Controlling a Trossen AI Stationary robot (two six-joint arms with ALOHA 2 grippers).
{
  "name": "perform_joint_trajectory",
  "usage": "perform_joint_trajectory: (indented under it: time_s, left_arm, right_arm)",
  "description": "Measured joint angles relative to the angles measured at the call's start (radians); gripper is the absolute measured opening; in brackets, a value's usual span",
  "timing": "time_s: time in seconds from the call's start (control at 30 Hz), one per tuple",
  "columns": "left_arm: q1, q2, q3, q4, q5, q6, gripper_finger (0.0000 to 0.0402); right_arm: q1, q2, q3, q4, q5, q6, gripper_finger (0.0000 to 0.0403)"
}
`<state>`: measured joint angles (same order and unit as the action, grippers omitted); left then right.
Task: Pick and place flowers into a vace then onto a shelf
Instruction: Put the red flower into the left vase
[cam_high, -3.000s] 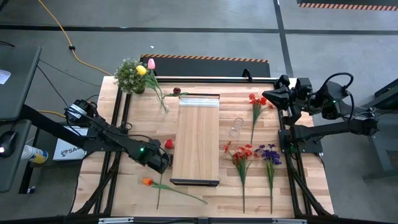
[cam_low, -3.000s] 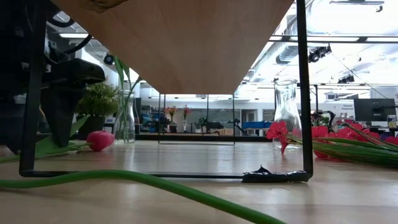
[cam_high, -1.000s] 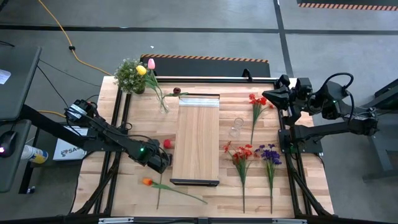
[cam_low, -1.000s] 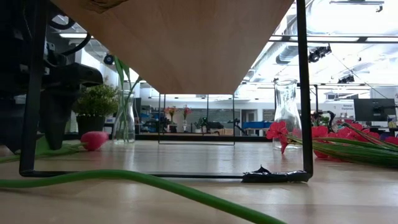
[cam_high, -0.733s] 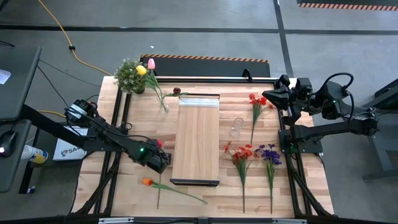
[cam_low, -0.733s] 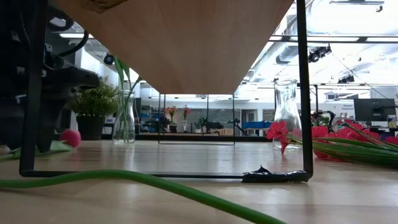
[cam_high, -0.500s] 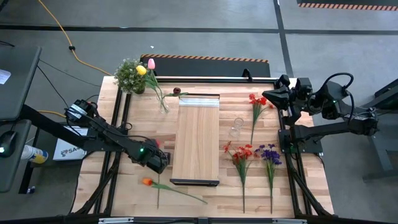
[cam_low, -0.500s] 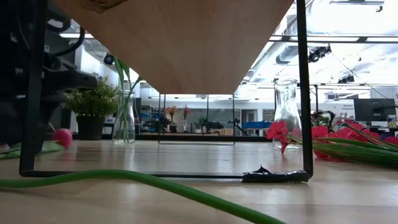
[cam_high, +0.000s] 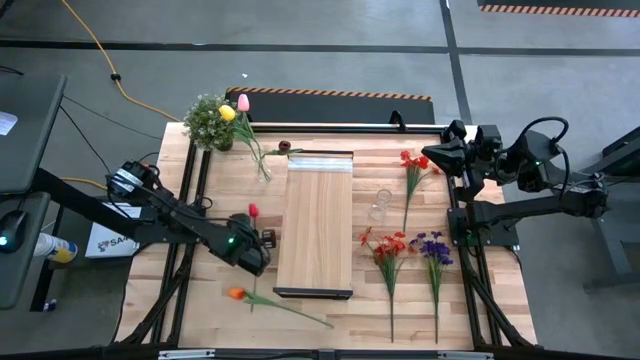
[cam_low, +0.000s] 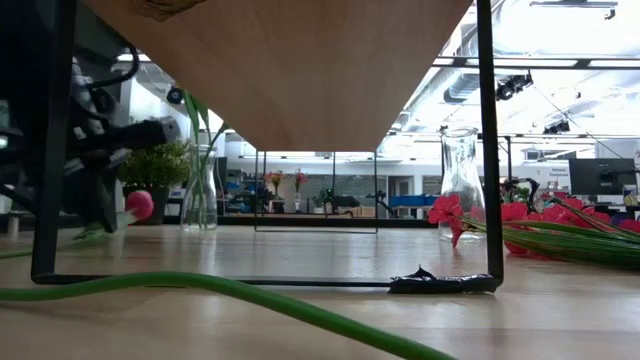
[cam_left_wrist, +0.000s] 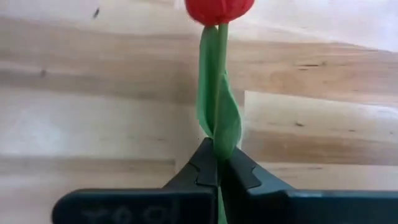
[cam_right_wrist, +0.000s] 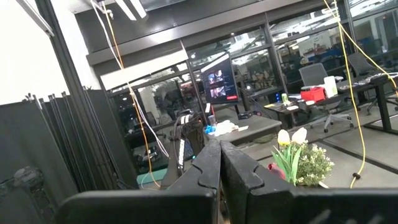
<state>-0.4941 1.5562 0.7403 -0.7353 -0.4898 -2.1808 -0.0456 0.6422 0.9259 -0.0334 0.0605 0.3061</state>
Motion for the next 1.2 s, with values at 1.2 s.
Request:
perform_joint_trajectory:
  time_s: [1.2]
  left_arm:
    - [-0.003, -0.215, 0.133, -0.623, -0.518, -0.169, 0.0027]
  right_arm:
    - [0.000, 0.000, 0.000, -0.004, 0.000, -0.026, 0.0000]
